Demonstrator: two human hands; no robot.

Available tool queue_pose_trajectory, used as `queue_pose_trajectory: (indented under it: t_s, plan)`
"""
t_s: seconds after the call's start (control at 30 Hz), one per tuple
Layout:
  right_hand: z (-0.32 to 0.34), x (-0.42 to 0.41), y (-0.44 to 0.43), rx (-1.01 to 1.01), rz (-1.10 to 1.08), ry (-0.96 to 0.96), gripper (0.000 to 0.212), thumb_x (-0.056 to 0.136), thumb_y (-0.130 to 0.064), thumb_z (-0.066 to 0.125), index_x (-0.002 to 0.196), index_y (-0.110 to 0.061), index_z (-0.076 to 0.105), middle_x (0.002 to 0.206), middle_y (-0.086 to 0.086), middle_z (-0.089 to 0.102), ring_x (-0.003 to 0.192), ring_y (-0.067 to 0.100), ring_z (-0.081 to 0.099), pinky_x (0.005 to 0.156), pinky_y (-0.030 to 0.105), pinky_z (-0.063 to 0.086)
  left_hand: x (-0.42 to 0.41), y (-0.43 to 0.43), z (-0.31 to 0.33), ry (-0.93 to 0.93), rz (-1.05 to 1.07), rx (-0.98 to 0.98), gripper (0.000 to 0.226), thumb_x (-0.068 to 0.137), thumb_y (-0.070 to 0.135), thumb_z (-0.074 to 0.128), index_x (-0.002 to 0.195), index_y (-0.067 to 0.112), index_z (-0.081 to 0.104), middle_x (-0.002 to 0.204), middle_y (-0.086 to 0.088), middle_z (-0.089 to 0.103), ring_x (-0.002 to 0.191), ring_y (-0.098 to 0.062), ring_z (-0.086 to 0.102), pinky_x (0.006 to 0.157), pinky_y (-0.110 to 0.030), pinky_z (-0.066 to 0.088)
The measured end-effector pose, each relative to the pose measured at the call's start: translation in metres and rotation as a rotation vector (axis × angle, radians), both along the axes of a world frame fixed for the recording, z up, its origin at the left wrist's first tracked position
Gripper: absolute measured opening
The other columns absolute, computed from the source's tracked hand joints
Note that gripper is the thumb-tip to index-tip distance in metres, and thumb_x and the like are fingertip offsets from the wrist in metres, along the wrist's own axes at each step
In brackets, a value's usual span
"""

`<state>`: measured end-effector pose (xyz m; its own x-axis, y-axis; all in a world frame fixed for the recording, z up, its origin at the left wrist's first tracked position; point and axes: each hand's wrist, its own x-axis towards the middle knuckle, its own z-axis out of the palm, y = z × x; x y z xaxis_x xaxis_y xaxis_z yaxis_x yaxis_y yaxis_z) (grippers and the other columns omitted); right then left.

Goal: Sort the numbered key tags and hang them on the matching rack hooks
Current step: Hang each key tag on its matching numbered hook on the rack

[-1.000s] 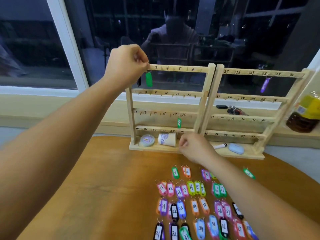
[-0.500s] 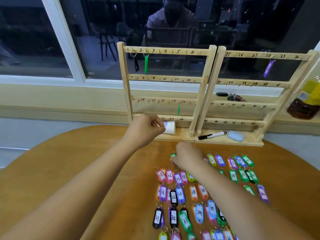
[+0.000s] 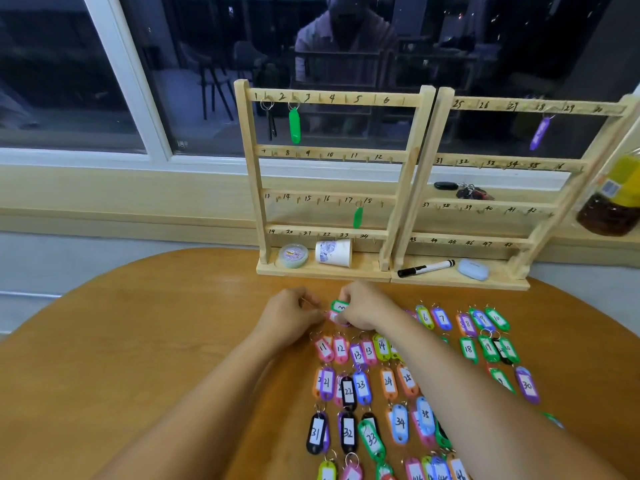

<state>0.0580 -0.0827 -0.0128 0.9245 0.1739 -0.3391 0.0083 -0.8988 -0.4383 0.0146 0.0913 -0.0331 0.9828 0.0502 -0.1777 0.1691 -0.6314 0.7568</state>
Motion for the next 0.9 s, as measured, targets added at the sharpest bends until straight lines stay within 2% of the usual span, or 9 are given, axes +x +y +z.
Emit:
queue_pose_trajectory:
  t_s: [0.1, 0.2, 0.3, 0.37, 0.5, 0.57, 0.63, 0.73, 0.9]
  plan:
    - [-0.003, -0.001, -0.004, 0.171, -0.064, -0.037, 0.019, 0.087, -0.027, 0.087, 0.088, -0.023, 0.069, 0.092, 0.002, 0.075, 0.086, 0.02, 0.069, 0.071, 0.031, 0.05, -0.002, 0.001, -0.006, 0.022, 0.029, -0.136, 0.021, 0.086, 0.036, 0.086, 0.098, 0.026, 0.072, 0.084, -0.001, 0.079, 0.079, -0.02, 0.076, 0.074, -0.044, 0.061]
    - [0.001, -0.002, -0.008, 0.499, -0.145, -0.007, 0.015, 0.087, -0.011, 0.086, 0.093, -0.016, 0.074, 0.085, 0.007, 0.08, 0.072, 0.015, 0.072, 0.064, 0.029, 0.054, -0.006, -0.002, 0.0, 0.02, 0.072, -0.309, 0.028, 0.089, 0.04, 0.085, 0.102, 0.018, 0.073, 0.084, -0.005, 0.081, 0.072, -0.017, 0.072, 0.064, -0.033, 0.056]
    - [0.012, -0.007, -0.008, 0.709, -0.146, 0.001, 0.017, 0.089, -0.003, 0.082, 0.101, -0.012, 0.075, 0.083, 0.007, 0.081, 0.073, 0.014, 0.074, 0.064, 0.027, 0.056, -0.009, -0.006, 0.016, -0.026, 0.133, -0.594, 0.023, 0.097, 0.027, 0.079, 0.106, 0.006, 0.076, 0.093, -0.014, 0.081, 0.074, -0.014, 0.072, 0.062, -0.02, 0.054]
    - [0.018, -0.009, -0.008, 0.77, -0.124, -0.022, 0.014, 0.091, -0.006, 0.082, 0.102, -0.011, 0.075, 0.083, 0.008, 0.081, 0.073, 0.016, 0.075, 0.065, 0.028, 0.057, -0.008, -0.007, 0.025, -0.088, 0.179, -0.677, 0.018, 0.098, 0.018, 0.077, 0.106, 0.001, 0.077, 0.092, -0.017, 0.08, 0.072, -0.013, 0.071, 0.059, -0.015, 0.052]
    - [0.037, -0.011, -0.007, 0.767, -0.064, -0.118, 0.018, 0.098, -0.025, 0.077, 0.105, -0.009, 0.077, 0.082, 0.01, 0.08, 0.074, 0.025, 0.078, 0.065, 0.03, 0.059, -0.003, -0.006, 0.045, -0.189, 0.183, -0.633, 0.01, 0.095, 0.01, 0.078, 0.1, 0.002, 0.08, 0.083, -0.009, 0.079, 0.069, -0.008, 0.071, 0.057, -0.011, 0.048]
    - [0.052, -0.011, -0.007, 0.716, -0.06, -0.2, 0.022, 0.104, -0.03, 0.068, 0.102, -0.011, 0.078, 0.078, 0.008, 0.079, 0.069, 0.02, 0.078, 0.06, 0.028, 0.058, 0.0, -0.006, 0.057, -0.234, 0.152, -0.576, 0.01, 0.094, 0.012, 0.08, 0.098, 0.003, 0.081, 0.079, -0.005, 0.078, 0.066, -0.005, 0.069, 0.057, -0.01, 0.047]
    - [0.065, -0.009, -0.007, 0.697, -0.054, -0.291, 0.023, 0.107, -0.031, 0.063, 0.1, -0.014, 0.077, 0.077, 0.005, 0.078, 0.063, 0.016, 0.075, 0.06, 0.032, 0.059, 0.004, -0.005, 0.07, -0.288, 0.132, -0.542, 0.009, 0.095, 0.016, 0.08, 0.098, 0.007, 0.082, 0.079, -0.004, 0.079, 0.065, -0.006, 0.069, 0.058, -0.013, 0.049]
    - [0.086, -0.001, -0.008, 0.724, -0.056, -0.372, 0.024, 0.108, -0.033, 0.06, 0.098, -0.016, 0.074, 0.077, 0.002, 0.078, 0.064, 0.014, 0.075, 0.068, 0.039, 0.058, 0.013, -0.001, 0.091, -0.394, 0.083, -0.44, 0.011, 0.099, 0.026, 0.075, 0.099, 0.02, 0.085, 0.084, 0.0, 0.081, 0.073, -0.011, 0.069, 0.07, -0.028, 0.057]
    - [0.144, 0.019, -0.006, 0.777, -0.044, -0.501, 0.022, 0.112, -0.031, 0.05, 0.102, -0.021, 0.066, 0.082, 0.0, 0.077, 0.066, 0.009, 0.07, 0.062, 0.026, 0.05, 0.04, 0.011, 0.147, -0.503, 0.026, -0.304, 0.016, 0.102, 0.033, 0.071, 0.109, 0.027, 0.084, 0.095, 0.013, 0.082, 0.089, -0.009, 0.075, 0.087, -0.035, 0.061]
